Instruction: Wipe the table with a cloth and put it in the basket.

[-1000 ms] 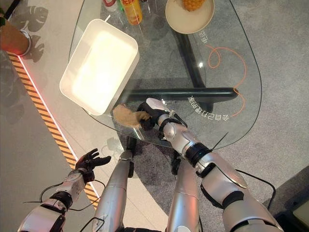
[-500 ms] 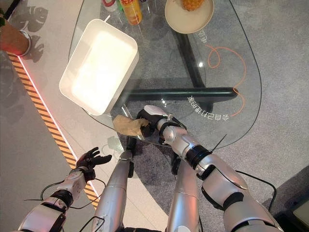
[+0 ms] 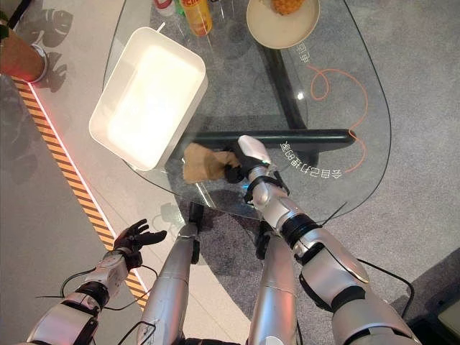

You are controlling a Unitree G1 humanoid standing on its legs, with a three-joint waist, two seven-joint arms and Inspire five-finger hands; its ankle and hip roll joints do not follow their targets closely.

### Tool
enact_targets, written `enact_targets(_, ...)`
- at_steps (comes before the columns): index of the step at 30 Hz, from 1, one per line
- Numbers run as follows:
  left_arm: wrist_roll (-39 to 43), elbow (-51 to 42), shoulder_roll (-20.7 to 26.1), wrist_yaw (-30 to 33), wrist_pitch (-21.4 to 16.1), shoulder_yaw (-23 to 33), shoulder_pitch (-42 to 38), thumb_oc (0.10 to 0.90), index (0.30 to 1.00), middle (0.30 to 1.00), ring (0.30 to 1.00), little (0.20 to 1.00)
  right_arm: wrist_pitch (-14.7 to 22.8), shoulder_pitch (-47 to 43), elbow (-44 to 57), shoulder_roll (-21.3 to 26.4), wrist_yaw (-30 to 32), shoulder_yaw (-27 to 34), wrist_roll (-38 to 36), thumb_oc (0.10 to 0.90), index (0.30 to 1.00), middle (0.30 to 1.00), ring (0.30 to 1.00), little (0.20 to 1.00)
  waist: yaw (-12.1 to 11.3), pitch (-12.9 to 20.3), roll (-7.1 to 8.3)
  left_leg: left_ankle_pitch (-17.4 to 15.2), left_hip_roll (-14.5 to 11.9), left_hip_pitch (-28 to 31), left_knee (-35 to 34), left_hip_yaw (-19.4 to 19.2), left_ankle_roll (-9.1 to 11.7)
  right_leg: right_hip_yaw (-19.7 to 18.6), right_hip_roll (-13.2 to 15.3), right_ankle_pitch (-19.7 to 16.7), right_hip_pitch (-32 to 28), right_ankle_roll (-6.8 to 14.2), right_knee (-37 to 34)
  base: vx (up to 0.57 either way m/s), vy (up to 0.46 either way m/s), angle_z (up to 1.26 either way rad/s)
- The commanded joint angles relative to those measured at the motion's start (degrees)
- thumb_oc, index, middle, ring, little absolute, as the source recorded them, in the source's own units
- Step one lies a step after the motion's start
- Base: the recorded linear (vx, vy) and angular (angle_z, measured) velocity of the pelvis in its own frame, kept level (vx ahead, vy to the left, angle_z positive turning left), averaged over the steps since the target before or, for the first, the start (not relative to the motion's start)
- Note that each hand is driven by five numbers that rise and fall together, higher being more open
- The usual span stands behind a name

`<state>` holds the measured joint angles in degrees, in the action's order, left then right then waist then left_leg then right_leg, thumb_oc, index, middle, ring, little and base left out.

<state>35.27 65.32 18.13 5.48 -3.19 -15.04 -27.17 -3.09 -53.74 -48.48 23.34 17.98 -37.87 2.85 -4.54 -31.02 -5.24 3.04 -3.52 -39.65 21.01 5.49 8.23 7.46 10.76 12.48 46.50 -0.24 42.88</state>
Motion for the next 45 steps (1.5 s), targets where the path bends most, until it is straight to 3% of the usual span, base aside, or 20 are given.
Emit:
enact_targets(1, 0.84, 2.13, 0.09, 1.03, -1.26, 0.24, 0.55, 0.8, 0.9, 0.9, 0.9, 0.9, 2.77, -6.2, 0.85, 3.61, 9.13, 4.85, -3.9, 0.1, 0.3, 0.3, 0.3, 0.2, 0.96, 1.22, -1.95, -5.22, 2.86, -1.52, 7.35, -9.19, -7.24, 0.24, -1.65, -7.49, -1.22, -0.2, -8.84, 0.0, 0.0, 0.0)
enact_targets(13, 1.41, 2.04, 1.82, 0.08, -1.85, 1.1, 2.22, 0.8, 0.9, 0.9, 0.9, 0.9, 1.44, -4.4, -5.77, 9.77, 20.57, 13.35, -7.55, 0.1, 0.3, 0.3, 0.3, 0.2, 1.38, 1.22, -1.45, -6.34, 2.51, -2.38, 8.52, -8.77, -8.01, 0.07, -2.04, -7.15, -0.44, -0.05, -7.69, 0.0, 0.0, 0.0)
enact_targets(20, 1.91, 1.87, 2.92, -0.49, -2.0, 1.34, 2.79, 0.8, 0.9, 0.9, 0.9, 0.9, 2.64, -3.31, -12.93, 12.85, 26.21, 18.3, -9.5, 0.1, 0.3, 0.3, 0.3, 0.2, 1.37, 1.22, -1.41, -7.06, 2.69, -2.67, 9.14, -8.32, -8.4, 0.03, -2.25, -6.96, -0.49, 0.1, -7.54, 0.0, 0.0, 0.0)
enact_targets(22, 1.95, 1.92, 3.43, -0.63, -1.84, 1.49, 2.73, 0.8, 0.9, 0.9, 0.9, 0.9, 4.43, -2.27, -16.19, 13.89, 28.0, 21.36, -12.1, 0.1, 0.3, 0.3, 0.3, 0.2, 1.49, 1.22, -1.28, -7.41, 2.72, -2.94, 9.54, -8.13, -8.55, -0.07, -2.43, -6.84, -0.36, 0.18, -7.33, 0.0, -0.032, 0.01)
enact_targets(30, 1.66, 2.6, 4.88, -1.32, -1.53, 2.08, 2.17, 0.8, 0.9, 0.9, 0.9, 0.9, 5.79, -0.2, -21.19, 16.19, 30.15, 26.39, -16.23, 0.1, 0.3, 0.3, 0.3, 0.2, 1.79, 1.22, -0.57, -7.99, 2.49, -3.34, 10.09, -7.69, -8.72, -0.2, -2.82, -6.98, -0.25, 0.57, -7.22, 0.0, -0.033, 0.01)
enact_targets(35, 1.96, 2.82, 5.65, -1.54, -1.53, 2.49, 2.16, 0.8, 0.9, 0.9, 0.9, 0.9, 4.66, 1.43, -21.01, 16.63, 30.92, 27.12, -16.49, 0.1, 0.3, 0.3, 0.3, 0.2, 2.07, 1.22, -0.11, -8.02, 2.58, -3.38, 9.89, -7.31, -8.76, -0.42, -3.22, -7.29, -0.2, 0.75, -7.68, 0.0, -0.007, 0.0)
enact_targets(45, 2.45, 4.73, 7.12, -2.63, -1.6, 3.02, 1.0, 0.8, 0.9, 0.9, 0.9, 0.9, 7.02, 2.03, -22.54, 16.82, 30.99, 28.66, -19.67, 0.1, 0.3, 0.3, 0.3, 0.2, 2.23, 1.22, 0.66, -8.07, 2.54, -3.09, 9.43, -6.51, -8.64, -0.83, -4.01, -7.44, -0.8, 1.11, -8.45, 0.0, -0.008, -0.03)
